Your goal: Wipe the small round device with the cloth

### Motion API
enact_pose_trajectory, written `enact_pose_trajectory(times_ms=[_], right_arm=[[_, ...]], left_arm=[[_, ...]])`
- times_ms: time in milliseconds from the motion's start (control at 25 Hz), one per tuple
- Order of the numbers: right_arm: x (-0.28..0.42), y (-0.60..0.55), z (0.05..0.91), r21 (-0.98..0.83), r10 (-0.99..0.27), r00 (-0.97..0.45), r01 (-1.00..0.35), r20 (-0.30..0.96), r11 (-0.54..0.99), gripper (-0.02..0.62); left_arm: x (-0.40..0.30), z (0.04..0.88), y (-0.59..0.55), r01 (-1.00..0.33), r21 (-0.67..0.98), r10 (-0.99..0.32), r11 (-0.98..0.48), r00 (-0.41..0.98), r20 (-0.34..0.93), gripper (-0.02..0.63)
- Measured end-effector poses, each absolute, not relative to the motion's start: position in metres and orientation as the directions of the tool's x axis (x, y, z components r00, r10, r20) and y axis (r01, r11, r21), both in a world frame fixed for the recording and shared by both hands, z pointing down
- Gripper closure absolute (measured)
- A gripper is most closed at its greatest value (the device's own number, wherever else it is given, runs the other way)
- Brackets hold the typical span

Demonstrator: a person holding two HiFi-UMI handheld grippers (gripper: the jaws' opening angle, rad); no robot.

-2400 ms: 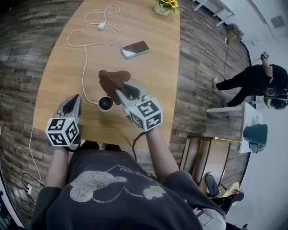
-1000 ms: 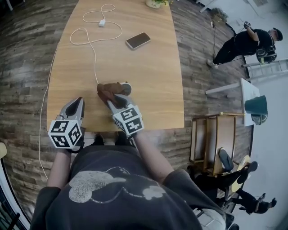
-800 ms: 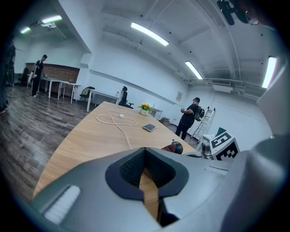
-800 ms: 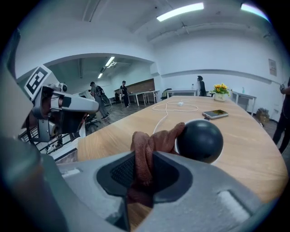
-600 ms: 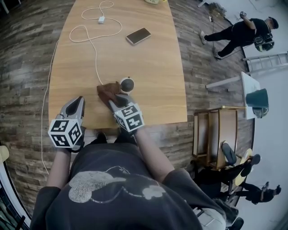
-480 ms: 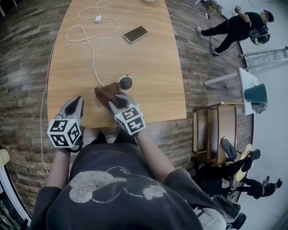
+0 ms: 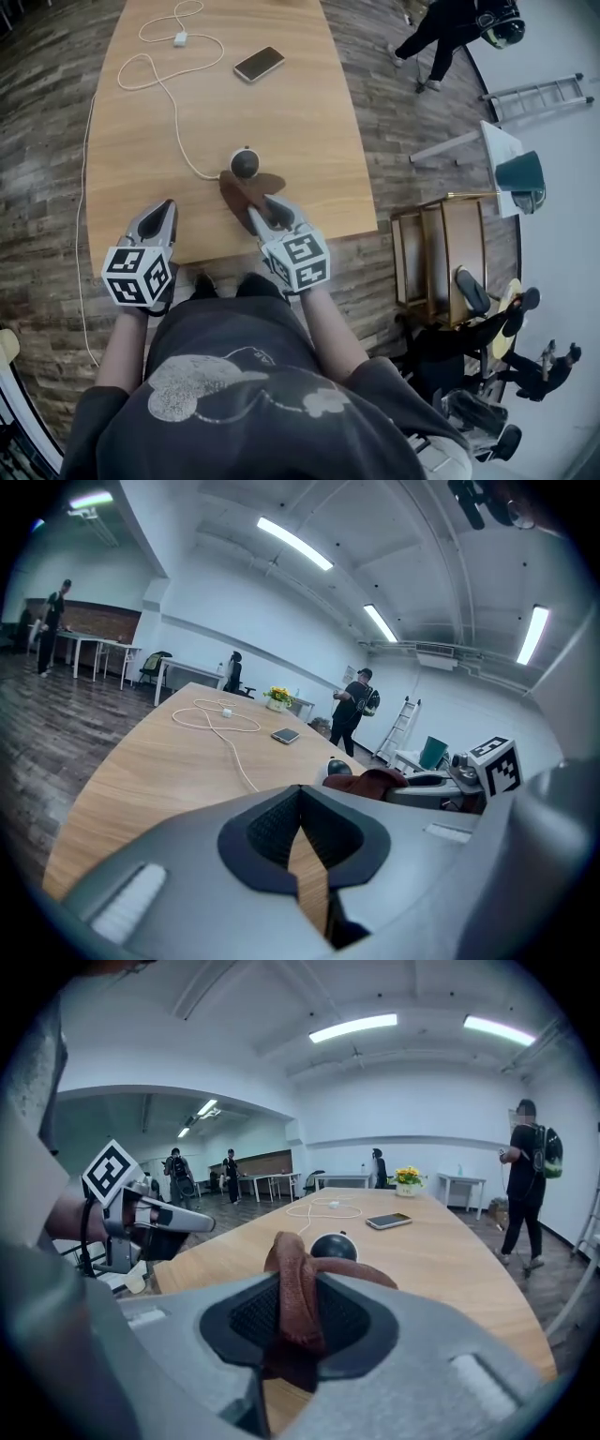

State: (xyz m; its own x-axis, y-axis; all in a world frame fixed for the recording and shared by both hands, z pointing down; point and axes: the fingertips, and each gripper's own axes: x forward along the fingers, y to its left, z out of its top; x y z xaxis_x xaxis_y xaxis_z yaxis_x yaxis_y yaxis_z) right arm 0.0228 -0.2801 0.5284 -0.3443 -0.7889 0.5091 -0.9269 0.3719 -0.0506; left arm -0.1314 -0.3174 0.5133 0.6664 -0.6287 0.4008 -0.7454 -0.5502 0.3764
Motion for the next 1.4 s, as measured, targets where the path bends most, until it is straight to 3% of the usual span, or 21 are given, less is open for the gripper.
enact_pose_trajectory(times_ms=[600,1120,1400], right_arm=[[0.03,-0.296,0.603,-0.126,-0.637,-0.411,-0.887,0.652,0.444,0.512],[0.086,-0.219,0.541,-0.175,-0.708,-0.483,-0.868,0.515,0.465,0.512],[0.1,-0.181,0.535,-0.22,-0.678,-0.571,-0.815,0.462,0.536,0.512]], left_arm=[[-0.137,0.512,-0.28,-0.832,0.359,-0.716,-0.422,0.549,0.431,0.587],[-0.068,0.492,-0.226,-0.829,0.334,-0.726,-0.448,0.555,0.406,0.588],[-0.046,0.499,-0.185,-0.869,0.293,-0.751,-0.4,0.494,0.439,0.587]])
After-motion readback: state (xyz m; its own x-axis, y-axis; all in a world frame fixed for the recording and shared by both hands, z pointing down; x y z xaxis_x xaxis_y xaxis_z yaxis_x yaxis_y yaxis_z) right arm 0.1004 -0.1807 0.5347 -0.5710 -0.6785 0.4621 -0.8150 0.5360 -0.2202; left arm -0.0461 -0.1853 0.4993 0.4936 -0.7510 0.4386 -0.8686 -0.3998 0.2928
